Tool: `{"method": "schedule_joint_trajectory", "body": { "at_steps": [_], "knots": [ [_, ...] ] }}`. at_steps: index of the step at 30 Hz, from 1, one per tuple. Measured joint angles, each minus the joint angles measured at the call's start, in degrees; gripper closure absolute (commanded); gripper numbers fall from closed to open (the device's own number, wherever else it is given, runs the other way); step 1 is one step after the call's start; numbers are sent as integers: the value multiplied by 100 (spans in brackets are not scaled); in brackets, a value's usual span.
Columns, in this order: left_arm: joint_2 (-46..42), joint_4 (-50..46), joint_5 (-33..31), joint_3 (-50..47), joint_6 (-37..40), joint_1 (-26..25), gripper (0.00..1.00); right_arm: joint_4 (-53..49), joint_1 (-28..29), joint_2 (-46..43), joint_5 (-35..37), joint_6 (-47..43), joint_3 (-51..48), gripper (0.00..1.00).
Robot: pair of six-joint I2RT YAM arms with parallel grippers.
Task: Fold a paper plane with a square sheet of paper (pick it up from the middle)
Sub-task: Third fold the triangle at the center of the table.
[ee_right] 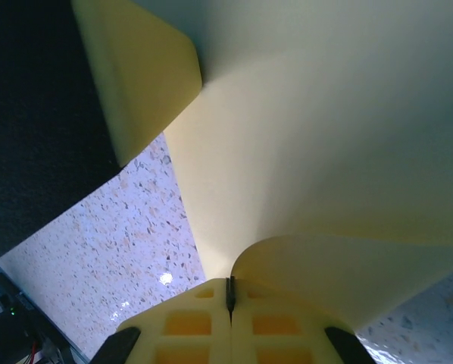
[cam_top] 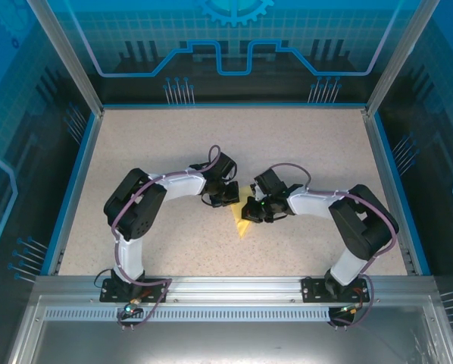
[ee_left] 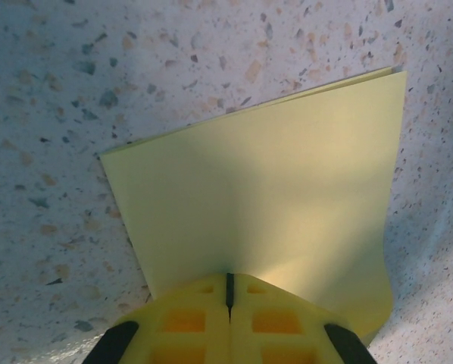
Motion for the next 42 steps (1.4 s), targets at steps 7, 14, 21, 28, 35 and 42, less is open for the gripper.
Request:
{"method": "schedule_joint_trajectory", "body": {
  "at_steps": [7, 14, 21, 28, 35, 42],
  "knots": [
    [2, 0, 0, 0, 0, 0, 100, -9, 2, 15, 35, 0, 0, 95],
    [4, 0, 2, 0, 0, 0, 100, -7, 2, 76, 48, 0, 7, 95],
    [7, 2, 2, 0, 0, 0, 100, -7, 2, 92, 46, -20, 24, 95],
    [9, 2, 2, 0, 0, 0, 100, -4, 2, 181, 46, -48, 52, 95],
    [9, 2, 4, 0, 0, 0, 100, 0, 2, 236, 44, -85, 68, 95],
    [9, 4, 4, 0, 0, 0, 100, -20, 2, 284, 24, -111, 120, 95]
  ]
}}
